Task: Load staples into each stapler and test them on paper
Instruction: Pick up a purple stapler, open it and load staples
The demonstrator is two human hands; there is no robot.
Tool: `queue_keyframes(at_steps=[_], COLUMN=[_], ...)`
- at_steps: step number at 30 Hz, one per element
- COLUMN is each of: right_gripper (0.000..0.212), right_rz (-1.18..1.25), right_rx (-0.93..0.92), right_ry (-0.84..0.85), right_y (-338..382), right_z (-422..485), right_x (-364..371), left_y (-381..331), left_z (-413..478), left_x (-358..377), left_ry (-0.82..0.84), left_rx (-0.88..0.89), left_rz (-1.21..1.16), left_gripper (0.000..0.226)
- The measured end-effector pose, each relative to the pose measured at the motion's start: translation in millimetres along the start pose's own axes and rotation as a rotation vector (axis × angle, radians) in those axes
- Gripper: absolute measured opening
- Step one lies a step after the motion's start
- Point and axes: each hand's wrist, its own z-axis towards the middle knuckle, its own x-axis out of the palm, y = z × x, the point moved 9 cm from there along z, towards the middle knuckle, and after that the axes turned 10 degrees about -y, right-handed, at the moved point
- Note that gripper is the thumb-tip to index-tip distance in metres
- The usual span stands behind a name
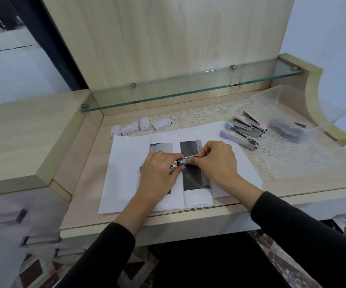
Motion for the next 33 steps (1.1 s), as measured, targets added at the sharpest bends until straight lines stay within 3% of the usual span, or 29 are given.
queue_keyframes(at_steps=[8,17,22,30,33], right_gripper=[0.044,0.042,0.041,0.035,0.033], right_rz=[-0.116,-0.085,-0.047,-0.199,-0.161], right_rx=[0.015,-0.013,-0.108,-0.404,-0.425], right_ry=[0.118,0.083,0.09,0.136,0.133], right_y=[8,-4,2,28,27], right_z=[13,24,22,19,19], right_x=[-3,-5,-3,7,8], left_y=[0,-2,-1,-3,-1], left_z=[-1,0,-1,-1,0], left_x=[-1,-2,-1,-2,-2], left_ry=[0.003,-0.01,0.004,0.001,-0.004], left_rx=[-0.014,0.0,-0.005,0.008,-0.004], left_rz=[-0.005,-0.009,-0.016,-0.013,-0.021], left_gripper=[0.025,0.025,0.025,0.024,0.023])
